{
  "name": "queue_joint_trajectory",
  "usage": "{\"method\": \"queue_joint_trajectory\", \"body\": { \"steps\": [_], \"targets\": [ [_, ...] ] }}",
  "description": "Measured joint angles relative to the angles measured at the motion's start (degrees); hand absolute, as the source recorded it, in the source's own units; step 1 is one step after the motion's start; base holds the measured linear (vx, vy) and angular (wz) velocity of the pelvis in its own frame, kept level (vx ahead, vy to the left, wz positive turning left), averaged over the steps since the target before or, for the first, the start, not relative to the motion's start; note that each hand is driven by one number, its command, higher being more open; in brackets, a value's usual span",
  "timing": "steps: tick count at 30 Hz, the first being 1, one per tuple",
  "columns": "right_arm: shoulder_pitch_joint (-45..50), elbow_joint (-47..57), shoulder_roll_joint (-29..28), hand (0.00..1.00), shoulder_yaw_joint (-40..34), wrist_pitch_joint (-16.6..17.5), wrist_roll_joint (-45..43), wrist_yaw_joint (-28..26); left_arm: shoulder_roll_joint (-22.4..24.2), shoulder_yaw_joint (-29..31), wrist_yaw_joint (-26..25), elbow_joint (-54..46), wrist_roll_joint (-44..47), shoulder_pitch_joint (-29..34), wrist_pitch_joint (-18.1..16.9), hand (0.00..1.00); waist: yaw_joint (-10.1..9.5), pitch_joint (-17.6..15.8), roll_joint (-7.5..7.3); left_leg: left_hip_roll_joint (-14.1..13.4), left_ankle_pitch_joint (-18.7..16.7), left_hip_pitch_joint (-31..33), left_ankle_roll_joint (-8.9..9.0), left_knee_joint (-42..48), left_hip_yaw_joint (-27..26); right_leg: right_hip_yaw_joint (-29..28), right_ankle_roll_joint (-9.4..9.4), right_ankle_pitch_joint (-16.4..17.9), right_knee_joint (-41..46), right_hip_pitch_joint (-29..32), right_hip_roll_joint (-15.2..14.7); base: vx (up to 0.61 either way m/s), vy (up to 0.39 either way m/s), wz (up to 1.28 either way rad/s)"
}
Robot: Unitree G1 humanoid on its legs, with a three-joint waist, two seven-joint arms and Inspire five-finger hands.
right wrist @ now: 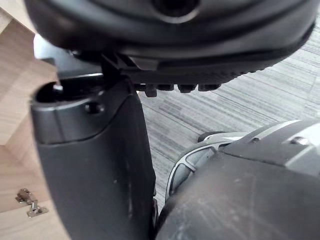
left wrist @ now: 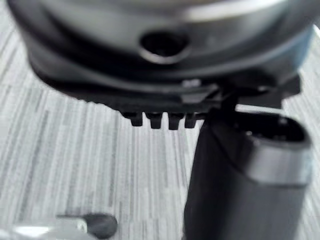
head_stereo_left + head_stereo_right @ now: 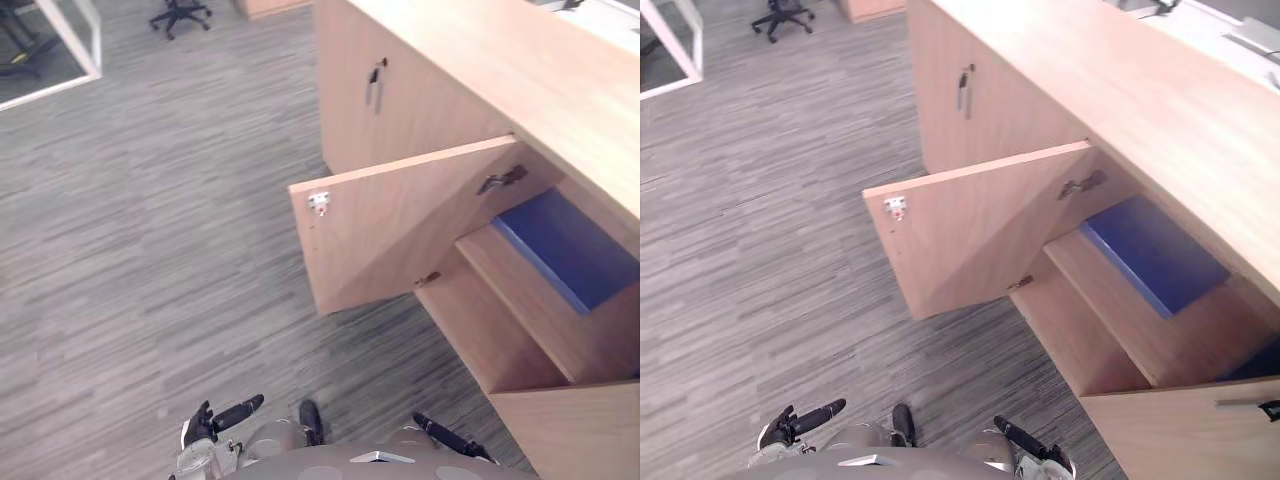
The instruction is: Walk over to the cabinet, pick up the folder, carry it to the office cabinet, place the folder inside the office cabinet, then close the office cabinet door
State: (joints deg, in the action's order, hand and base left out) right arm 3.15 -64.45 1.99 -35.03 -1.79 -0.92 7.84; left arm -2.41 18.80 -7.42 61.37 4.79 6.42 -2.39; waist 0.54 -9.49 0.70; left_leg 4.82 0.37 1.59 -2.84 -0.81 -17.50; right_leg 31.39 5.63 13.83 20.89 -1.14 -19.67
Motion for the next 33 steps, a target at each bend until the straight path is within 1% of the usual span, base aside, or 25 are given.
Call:
{"method": "queue_joint_trajectory", "body": {
  "steps": [1, 2, 3, 7, 11, 12, 15, 16, 17, 18, 19, 22, 24, 25, 26, 28, 29, 30, 31, 32, 33],
  "targets": [
    [-0.3, -0.03, 0.09, 1.0, -0.52, -0.04, -0.02, 0.0, -0.08, 0.0, 0.0, 0.54, 0.0, 0.18, 0.08, 1.0, 0.02, -0.2, 0.14, 0.28, 0.89, -0.76, 0.15, -1.7, 0.05, 0.04, 0.19, -0.04, 0.0, 0.01, -0.11, -0.14, 0.059, 0.08],
    [-0.37, -0.08, 0.17, 1.0, -0.98, -0.16, -0.02, 0.05, -0.4, 0.01, 0.06, 1.42, -0.5, 0.81, 0.28, 1.0, 0.2, -0.36, 0.28, 0.66, 2.02, -2.13, 0.73, -4.3, 0.01, 0.17, 0.55, -0.18, -0.06, -0.19, -0.2, -0.14, 0.039, 0.06],
    [-0.4, -0.05, 0.1, 1.0, -1.09, -0.15, -0.04, 0.14, -0.5, 0.2, 0.06, 2.01, -0.6, 1.38, 0.47, 1.0, 0.94, -0.69, 0.0, 0.69, 2.25, -2.31, 0.7, -4.31, 0.12, 0.93, 0.75, -0.27, -0.16, -0.79, -0.29, -0.13, 0.027, 0.11],
    [-0.33, -0.01, 0.2, 1.0, -0.31, -0.19, 0.3, 0.04, -0.86, -0.42, 0.13, 2.22, -0.79, 2.06, 0.5, 1.0, 1.36, -0.69, 0.13, 0.71, 2.57, -2.87, 0.75, -4.33, 0.12, 1.41, 1.34, 0.04, -0.63, -1.55, -0.21, -0.1, 0.016, 0.04],
    [-0.16, 0.0, 0.24, 1.0, -0.23, -0.14, 0.4, 0.08, -0.9, -0.59, 0.12, 2.02, -0.79, 1.68, 0.51, 1.0, 1.5, -0.65, 0.2, 0.55, 2.55, -2.81, 0.72, -4.33, -0.4, 1.52, 1.42, 0.06, -1.26, -1.71, 0.0, -0.02, 0.004, 0.02],
    [-0.09, 0.03, 0.24, 1.0, -0.21, -0.11, 0.29, 0.08, -0.9, -0.94, 0.11, 1.55, -0.78, 1.7, 0.61, 1.0, 1.56, -0.51, 0.45, 0.51, 2.54, -2.82, 0.71, -4.33, -0.64, 1.22, 1.39, 0.04, -1.57, -1.7, 0.17, 0.04, 0.008, -0.06],
    [0.07, 0.04, 0.08, 1.0, 0.31, -0.07, 0.06, 0.07, -0.91, -3.12, 0.01, -3.53, -0.73, 1.63, 1.69, 1.0, 1.63, -0.45, 0.5, 0.18, 2.26, -2.68, 0.31, -4.33, -1.63, -0.28, 1.2, -0.11, -2.86, -1.35, 1.17, 0.08, -0.006, -0.16],
    [0.36, 0.12, -0.03, 1.0, 1.03, -0.05, 0.05, 0.05, -0.98, -4.9, -0.02, -8.03, -0.76, 1.15, 1.73, 1.0, 1.75, -0.42, 0.44, 0.02, 2.08, -2.43, 0.07, -4.33, -2.09, -0.93, 0.5, -0.59, -3.42, -0.95, 1.76, 0.09, -0.022, -0.17],
    [0.4, 0.19, -0.05, 1.0, 1.31, 0.03, 0.04, 0.05, -1.0, -5.24, 0.13, -9.89, -0.74, 0.51, 1.73, 1.0, 1.82, -0.42, 0.44, -0.05, 2.03, -2.28, 0.06, -4.32, -2.31, -1.29, 0.47, -0.82, -3.7, -0.75, 1.94, 0.12, -0.025, -0.2],
    [0.39, 0.3, -0.05, 1.0, 1.53, 0.04, 0.04, 0.02, -1.44, -6.36, 0.51, -13.09, -0.75, -1.11, 1.7, 1.0, 1.95, -0.43, 0.44, -0.17, 1.88, -2.11, 0.04, -4.32, -2.64, -1.84, 0.58, -1.21, -4.2, -0.51, 2.15, 0.11, -0.038, -0.22],
    [0.38, 0.33, -0.14, 1.0, 1.53, 0.04, 0.04, -0.07, -3.0, -7.32, 1.24, -16.03, -0.85, -4.23, 1.73, 1.0, 2.26, -0.43, 0.41, -0.41, 1.5, -2.2, 0.23, -4.3, -3.17, -2.5, 0.44, -1.31, -4.68, -0.41, 2.79, 0.12, -0.043, -0.22],
    [0.41, 0.8, -0.41, 1.0, 1.55, 0.04, 0.04, -0.3, -6.34, -7.37, 1.43, -19.88, -1.16, -8.88, 1.71, 1.0, 2.89, -0.42, 0.38, -0.88, 1.25, -2.44, 0.52, -4.26, -4.17, -3.57, 0.48, -1.57, -4.96, -0.19, 3.34, 0.12, -0.066, -0.24],
    [0.56, 1.23, -0.54, 1.0, 1.38, 0.03, -0.02, -0.96, -11.61, -8.01, 0.4, -21.61, -5.1, -15.03, 1.69, 1.0, 3.15, -0.45, 0.44, -1.45, 1.4, -3.03, 0.27, -4.06, -4.64, -4.64, 0.47, -1.61, -4.69, -0.44, 3.98, 0.16, -0.097, -0.29],
    [0.56, 1.27, -0.52, 1.0, 1.26, 0.02, -0.05, -1.17, -13.01, -8.53, -0.08, -21.61, -6.31, -16.63, 1.69, 1.0, 3.26, -0.46, 0.45, -1.58, 1.36, -3.26, 0.33, -4.05, -4.64, -4.77, 0.33, -1.53, -4.43, -0.46, 4.07, 0.19, -0.128, -0.12],
    [0.56, 1.41, -0.51, 1.0, 1.13, 0.02, -0.06, -1.33, -16.96, -10.73, -0.64, -21.52, -9.44, -20.58, 1.74, 1.0, 3.79, -0.54, 0.6, -2.01, 1.19, -3.9, 0.6, -4.01, -4.58, -4.85, -0.08, -1.31, -3.34, -0.58, 4.32, 0.15, -0.107, -0.01],
    [0.58, 1.47, -0.52, 1.0, 0.75, 0.05, -0.07, -1.75, -20.62, -13.53, -1.08, -21.43, -13.4, -24.28, 1.74, 1.0, 4.3, -0.58, 0.73, -2.58, 1.04, -4.58, 0.87, -3.98, -4.49, -4.93, -0.6, -1.17, -1.34, -0.42, 4.44, 0.14, -0.095, 0.03],
    [0.59, 1.73, -0.43, 1.0, 0.38, 0.19, -0.27, -2.31, -23.14, -16.14, -1.49, -21.26, -17.27, -27.52, 1.81, 1.0, 4.54, -0.81, 1.2, -3.42, 0.94, -5.13, 1.02, -3.96, -4.38, -5.14, -1.36, -1.45, 1.78, 0.61, 4.56, 0.19, -0.127, 0.02],
    [0.62, 2.34, -0.31, 1.0, -0.46, 0.77, -1.1, -2.66, -24.57, -18.31, -2.05, -20.93, -20.98, -31.24, 1.99, 1.0, 4.61, -1.24, 2.22, -4.92, 0.92, -5.31, 1.11, -3.9, -3.83, -5.53, -3.53, -1.09, 6.01, 3.36, 4.87, 0.16, -0.106, 0.02],
    [0.61, 2.43, -0.25, 1.0, -0.41, 1.06, -1.71, -2.83, -25.18, -19.16, -2.28, -20.6, -22.15, -33.13, 2.03, 1.0, 4.65, -1.45, 2.59, -5.64, 0.93, -5.29, 1.15, -3.83, -3.64, -6.09, -3.6, 0.7, 5.27, 4.01, 5.45, 0.13, -0.112, 0.06],
    [0.57, 2.55, -0.19, 1.0, -0.35, 1.14, -1.88, -3.11, -26.22, -21.09, -2.74, -18.64, -24.43, -37.19, 2.21, 1.0, 4.67, -1.78, 2.88, -6.6, 0.97, -5.21, 1.58, -3.21, -3.53, -6.63, -3.72, 1.32, 2.08, 4.89, 6.81, 0.09, -0.142, 0.02],
    [0.64, 2.41, -0.24, 1.0, -0.32, 1.21, -2.2, -3.38, -27.6, -23.56, -2.77, -16.51, -26.1, -40.64, 2.41, 1.0, 4.79, -1.58, 1.88, -6.58, -0.35, -5.04, 3.48, -2.04, -3.89, -6.84, -3.69, -1.78, -2.07, 6.24, 6.69, 0.09, -0.142, 0.0]
  ]
}}
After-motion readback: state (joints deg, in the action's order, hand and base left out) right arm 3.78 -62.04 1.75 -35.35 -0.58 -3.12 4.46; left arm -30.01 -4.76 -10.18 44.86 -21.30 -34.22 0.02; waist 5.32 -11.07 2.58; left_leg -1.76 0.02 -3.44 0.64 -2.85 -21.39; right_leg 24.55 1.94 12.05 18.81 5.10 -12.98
